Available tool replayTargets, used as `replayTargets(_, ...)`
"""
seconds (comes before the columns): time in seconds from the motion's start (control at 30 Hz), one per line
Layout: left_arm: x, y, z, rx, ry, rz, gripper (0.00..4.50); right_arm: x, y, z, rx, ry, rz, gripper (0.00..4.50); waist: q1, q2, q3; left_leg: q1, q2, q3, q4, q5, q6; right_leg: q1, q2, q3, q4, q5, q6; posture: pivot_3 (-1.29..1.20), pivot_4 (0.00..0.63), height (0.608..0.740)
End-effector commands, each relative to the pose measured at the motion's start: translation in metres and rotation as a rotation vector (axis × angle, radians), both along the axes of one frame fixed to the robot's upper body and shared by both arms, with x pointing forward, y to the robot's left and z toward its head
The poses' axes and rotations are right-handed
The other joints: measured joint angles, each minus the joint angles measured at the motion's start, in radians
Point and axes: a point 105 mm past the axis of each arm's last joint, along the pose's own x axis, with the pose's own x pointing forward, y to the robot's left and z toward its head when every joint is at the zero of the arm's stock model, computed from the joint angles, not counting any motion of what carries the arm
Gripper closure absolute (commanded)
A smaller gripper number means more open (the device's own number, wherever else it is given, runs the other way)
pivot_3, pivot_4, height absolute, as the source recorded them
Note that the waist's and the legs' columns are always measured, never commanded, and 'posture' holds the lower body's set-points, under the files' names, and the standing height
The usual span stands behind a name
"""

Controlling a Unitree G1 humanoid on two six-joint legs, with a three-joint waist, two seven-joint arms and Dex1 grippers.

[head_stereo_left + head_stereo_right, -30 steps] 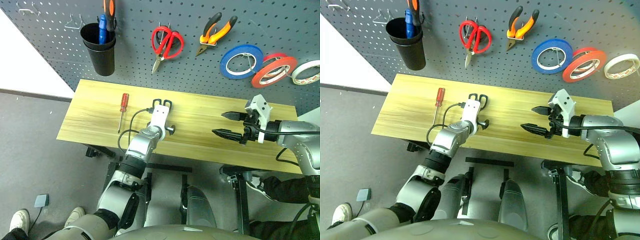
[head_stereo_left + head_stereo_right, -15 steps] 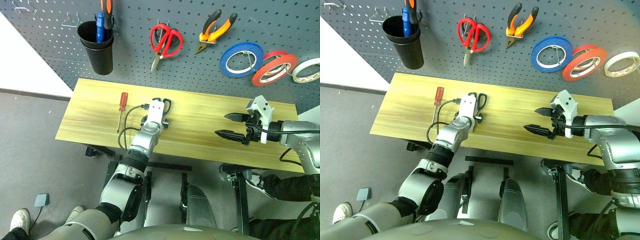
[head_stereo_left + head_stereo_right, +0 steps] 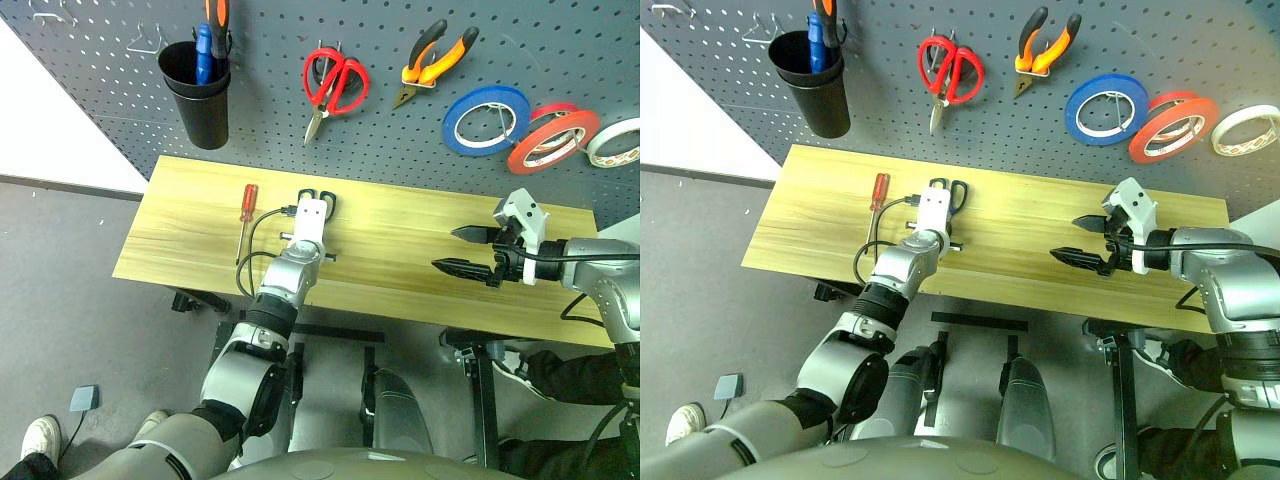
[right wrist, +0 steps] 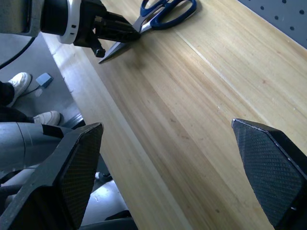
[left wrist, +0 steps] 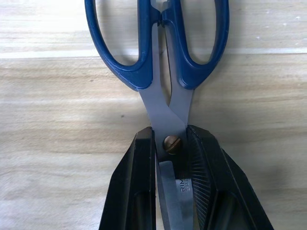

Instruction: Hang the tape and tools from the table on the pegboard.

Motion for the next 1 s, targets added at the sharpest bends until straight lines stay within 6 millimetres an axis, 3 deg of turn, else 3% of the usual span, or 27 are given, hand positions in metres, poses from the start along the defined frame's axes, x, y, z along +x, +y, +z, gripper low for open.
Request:
replayTargets(0.03,-0.008,-0.016,-0.010,-0.026,0.055,-0.040,3.90,0.002,-0.004,0.016,0.018,-0.048,0.001,0.00,0.000,0.000,0.000,0.000,0.000,0.000,0.000,0.000,0.000,0.000,0.000,0.000,0.000,0.000,0.000,0.04,0.400,0.740)
replayTargets(0.23,-0.008,-0.007,-0.002,-0.037,0.008,-0.099,3.90,0.003,0.002,0.035,0.081,-0.134,0.047,0.00,0.000,0.000,0.000,0.000,0.000,0.000,-0.001,0.000,0.000,0.000,0.000,0.000,-0.001,0.000,0.000,0.05,0.375,0.740)
replayTargets(0.47,-0.017,0.019,0.015,-0.036,-0.094,-0.272,3.90,0.000,0.007,0.049,0.086,-0.192,0.093,0.00,-0.001,0.001,0.000,-0.001,0.000,0.000,-0.003,0.001,-0.002,-0.002,0.000,-0.001,-0.001,0.000,0.000,0.07,0.334,0.740)
replayTargets(0.6,-0.028,0.039,0.022,0.022,-0.177,-0.372,3.90,-0.005,0.010,0.056,0.096,-0.214,0.123,0.00,0.001,0.001,-0.001,-0.001,0.000,0.000,-0.003,0.001,-0.003,-0.002,0.000,-0.001,-0.001,0.000,0.000,0.09,0.303,0.740)
replayTargets(0.87,-0.070,0.059,0.054,-0.037,-0.424,-0.674,3.90,-0.021,0.022,0.082,0.158,-0.291,0.194,0.00,0.019,0.004,-0.004,-0.001,0.000,0.000,-0.003,0.002,-0.004,-0.002,0.000,-0.002,-0.003,0.000,0.000,0.12,0.236,0.740)
replayTargets(1.0,-0.078,0.074,0.072,-0.113,-0.530,-0.676,3.90,-0.030,0.026,0.099,0.204,-0.338,0.218,0.00,0.029,0.007,-0.007,-0.001,0.000,0.000,-0.003,0.002,-0.005,-0.002,0.000,-0.002,-0.003,0.000,0.000,0.12,0.208,0.740)
